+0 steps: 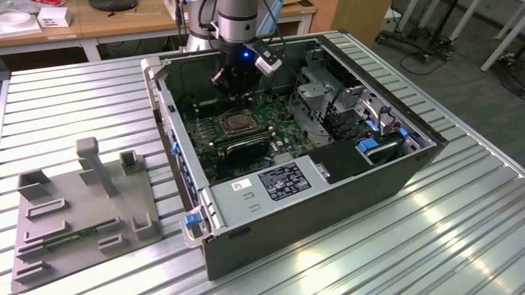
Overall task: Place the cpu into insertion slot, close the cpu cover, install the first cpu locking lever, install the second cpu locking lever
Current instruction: 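Install the first cpu locking lever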
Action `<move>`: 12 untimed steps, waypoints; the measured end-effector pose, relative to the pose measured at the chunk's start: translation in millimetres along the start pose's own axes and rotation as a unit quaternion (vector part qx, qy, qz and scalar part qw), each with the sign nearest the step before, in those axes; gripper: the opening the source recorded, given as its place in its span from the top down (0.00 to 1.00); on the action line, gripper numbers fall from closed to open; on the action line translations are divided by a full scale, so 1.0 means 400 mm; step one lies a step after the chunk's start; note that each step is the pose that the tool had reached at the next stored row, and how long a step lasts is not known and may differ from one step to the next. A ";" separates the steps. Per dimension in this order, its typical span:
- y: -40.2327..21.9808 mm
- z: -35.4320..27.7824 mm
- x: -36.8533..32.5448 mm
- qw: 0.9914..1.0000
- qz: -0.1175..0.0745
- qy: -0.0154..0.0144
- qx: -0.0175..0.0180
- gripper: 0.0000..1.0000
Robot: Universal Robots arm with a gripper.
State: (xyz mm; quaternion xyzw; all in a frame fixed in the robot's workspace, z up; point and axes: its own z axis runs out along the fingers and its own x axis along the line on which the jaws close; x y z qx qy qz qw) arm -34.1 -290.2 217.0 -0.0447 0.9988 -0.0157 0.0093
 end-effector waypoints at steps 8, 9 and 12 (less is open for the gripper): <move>0.002 -0.006 0.000 0.999 0.001 -0.003 -0.035 0.89; 0.002 -0.006 0.000 0.999 0.001 -0.004 -0.044 0.89; 0.002 -0.006 0.000 0.999 0.001 -0.004 -0.047 0.89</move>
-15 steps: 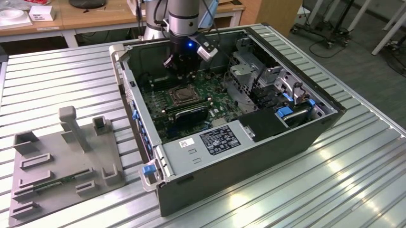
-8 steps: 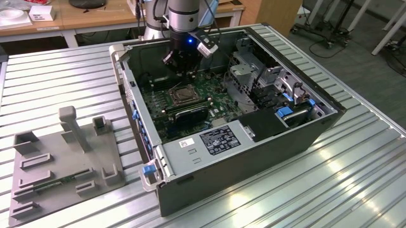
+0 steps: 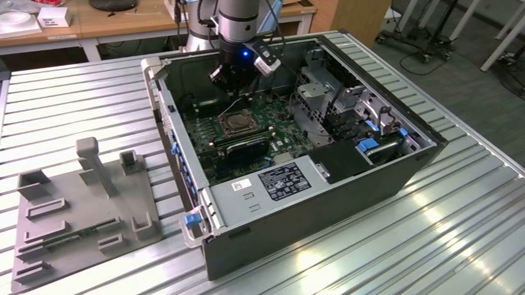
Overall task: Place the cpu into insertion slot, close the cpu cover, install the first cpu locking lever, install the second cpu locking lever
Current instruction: 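Install the first cpu locking lever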
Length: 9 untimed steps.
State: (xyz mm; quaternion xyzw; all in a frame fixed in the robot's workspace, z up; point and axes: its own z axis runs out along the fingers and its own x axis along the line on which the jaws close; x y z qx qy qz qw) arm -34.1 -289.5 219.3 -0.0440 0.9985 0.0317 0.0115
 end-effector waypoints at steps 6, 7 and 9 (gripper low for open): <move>0.000 0.000 0.005 1.000 0.000 0.000 0.000 0.89; 0.000 0.000 0.008 1.000 0.000 -0.001 0.000 0.89; 0.001 -0.004 0.011 1.000 0.000 -0.001 -0.002 0.89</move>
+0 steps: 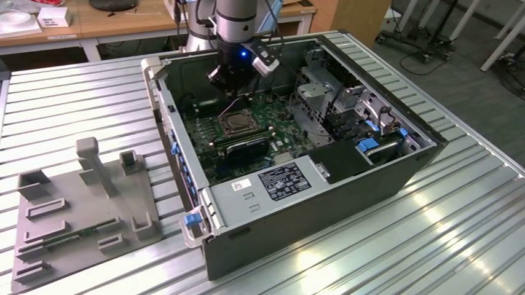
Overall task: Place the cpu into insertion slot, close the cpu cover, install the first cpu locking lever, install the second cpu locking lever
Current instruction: 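Install the first cpu locking lever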
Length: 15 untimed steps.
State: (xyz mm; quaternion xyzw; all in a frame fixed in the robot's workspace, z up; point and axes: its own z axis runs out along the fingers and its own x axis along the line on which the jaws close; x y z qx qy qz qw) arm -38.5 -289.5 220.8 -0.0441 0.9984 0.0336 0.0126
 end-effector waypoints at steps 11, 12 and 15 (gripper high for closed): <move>0.002 -0.026 -0.001 1.000 0.001 0.011 -0.004 0.89; 0.002 -0.025 -0.002 1.000 0.002 0.020 -0.005 0.89; 0.001 -0.025 -0.003 0.999 0.003 0.040 -0.006 0.89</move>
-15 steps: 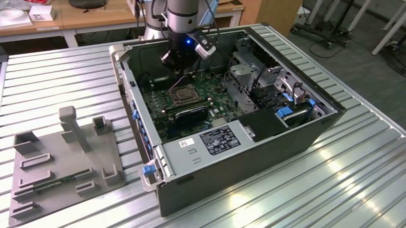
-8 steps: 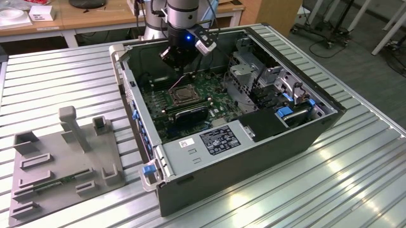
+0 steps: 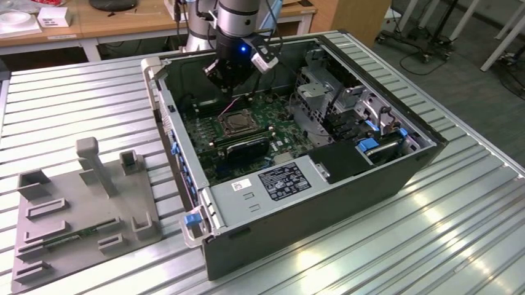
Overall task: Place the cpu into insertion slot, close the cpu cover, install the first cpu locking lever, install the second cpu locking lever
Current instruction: 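Install the first cpu locking lever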
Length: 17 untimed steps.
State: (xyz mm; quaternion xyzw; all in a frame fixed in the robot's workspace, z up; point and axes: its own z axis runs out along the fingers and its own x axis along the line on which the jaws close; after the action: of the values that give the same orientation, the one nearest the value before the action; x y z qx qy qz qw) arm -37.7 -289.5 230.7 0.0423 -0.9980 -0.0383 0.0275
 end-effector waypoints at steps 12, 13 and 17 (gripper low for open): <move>-0.018 0.009 0.001 1.000 0.000 0.000 0.000 0.89; -0.018 0.011 0.001 1.000 0.000 0.000 0.000 0.89; -0.019 0.019 -0.002 1.000 0.000 0.000 0.000 0.89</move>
State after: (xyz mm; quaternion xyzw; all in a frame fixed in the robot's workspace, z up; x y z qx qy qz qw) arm -36.6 -296.4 222.6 0.0424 -0.9980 -0.0383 0.0276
